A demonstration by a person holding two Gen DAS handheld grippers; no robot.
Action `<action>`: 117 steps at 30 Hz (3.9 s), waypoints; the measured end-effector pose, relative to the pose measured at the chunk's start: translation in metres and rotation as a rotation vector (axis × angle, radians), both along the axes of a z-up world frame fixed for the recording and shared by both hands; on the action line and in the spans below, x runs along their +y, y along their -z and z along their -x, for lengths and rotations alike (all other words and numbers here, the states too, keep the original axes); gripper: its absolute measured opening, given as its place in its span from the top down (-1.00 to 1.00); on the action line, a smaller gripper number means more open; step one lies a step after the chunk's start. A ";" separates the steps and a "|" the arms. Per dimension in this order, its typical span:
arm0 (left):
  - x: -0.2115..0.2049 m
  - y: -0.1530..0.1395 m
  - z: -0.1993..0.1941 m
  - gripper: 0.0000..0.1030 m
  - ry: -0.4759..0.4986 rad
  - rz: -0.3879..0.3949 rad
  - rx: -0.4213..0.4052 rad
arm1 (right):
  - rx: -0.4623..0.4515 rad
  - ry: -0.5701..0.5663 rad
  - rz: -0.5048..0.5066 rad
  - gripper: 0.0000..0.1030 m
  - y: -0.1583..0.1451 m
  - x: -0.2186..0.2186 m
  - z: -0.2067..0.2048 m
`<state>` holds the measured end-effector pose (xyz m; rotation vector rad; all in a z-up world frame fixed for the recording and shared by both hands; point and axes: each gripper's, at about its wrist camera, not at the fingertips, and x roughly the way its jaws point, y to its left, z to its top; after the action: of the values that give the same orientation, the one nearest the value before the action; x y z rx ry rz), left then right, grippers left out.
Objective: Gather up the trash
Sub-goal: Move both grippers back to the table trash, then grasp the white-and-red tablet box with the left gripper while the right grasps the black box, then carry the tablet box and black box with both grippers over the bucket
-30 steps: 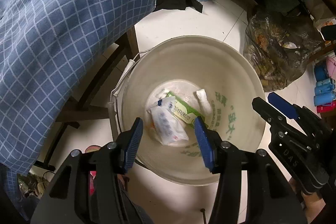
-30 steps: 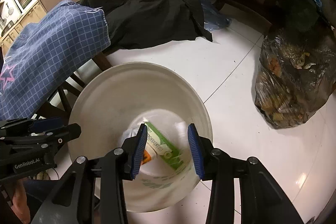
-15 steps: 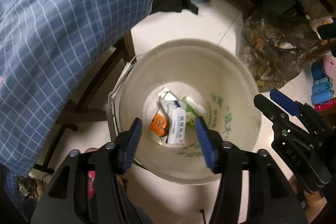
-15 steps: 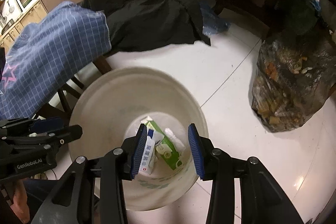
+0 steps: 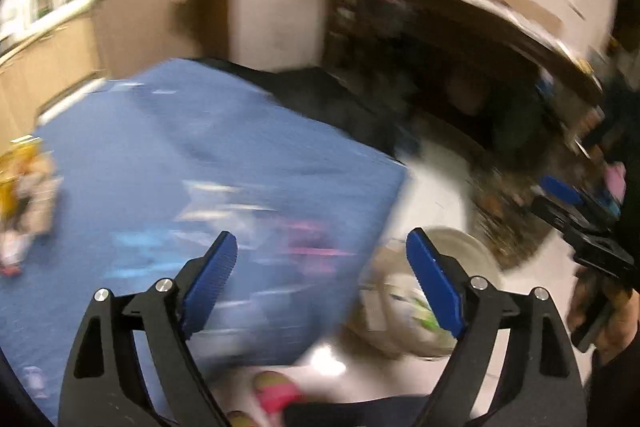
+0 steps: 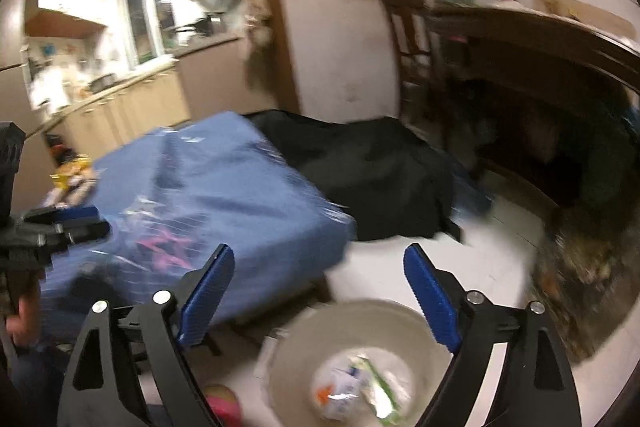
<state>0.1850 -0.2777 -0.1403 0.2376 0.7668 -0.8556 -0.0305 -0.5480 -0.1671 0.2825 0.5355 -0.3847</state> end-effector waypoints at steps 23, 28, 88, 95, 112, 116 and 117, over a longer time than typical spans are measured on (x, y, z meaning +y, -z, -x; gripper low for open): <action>0.254 0.039 -0.280 -0.65 -0.499 -0.028 0.211 | 0.138 -0.305 0.037 -0.71 0.003 0.125 -0.145; 0.262 0.039 -0.279 -0.23 -0.528 0.016 0.206 | 0.117 -0.450 0.043 -0.71 -0.010 0.166 -0.191; 0.287 -0.007 -0.129 0.01 -0.605 0.209 -0.025 | -0.023 -0.614 0.160 0.64 -0.057 0.303 -0.277; 0.225 -0.034 -0.083 0.01 -0.456 0.288 -0.022 | -0.038 -0.476 0.216 0.64 -0.078 0.256 -0.215; 0.000 -0.046 0.016 0.01 -0.027 0.387 0.121 | 0.051 -0.026 0.263 0.64 -0.095 0.064 -0.031; -0.045 -0.032 0.031 0.01 0.049 0.385 0.208 | 0.105 0.039 0.246 0.64 -0.079 0.029 0.006; -0.056 -0.027 0.035 0.01 0.071 0.384 0.233 | 0.116 0.053 0.239 0.64 -0.075 0.025 0.014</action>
<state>0.1496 -0.3334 -0.1131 -0.1801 0.7957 -1.0912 -0.0441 -0.5231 -0.0922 0.0443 0.5909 -0.5135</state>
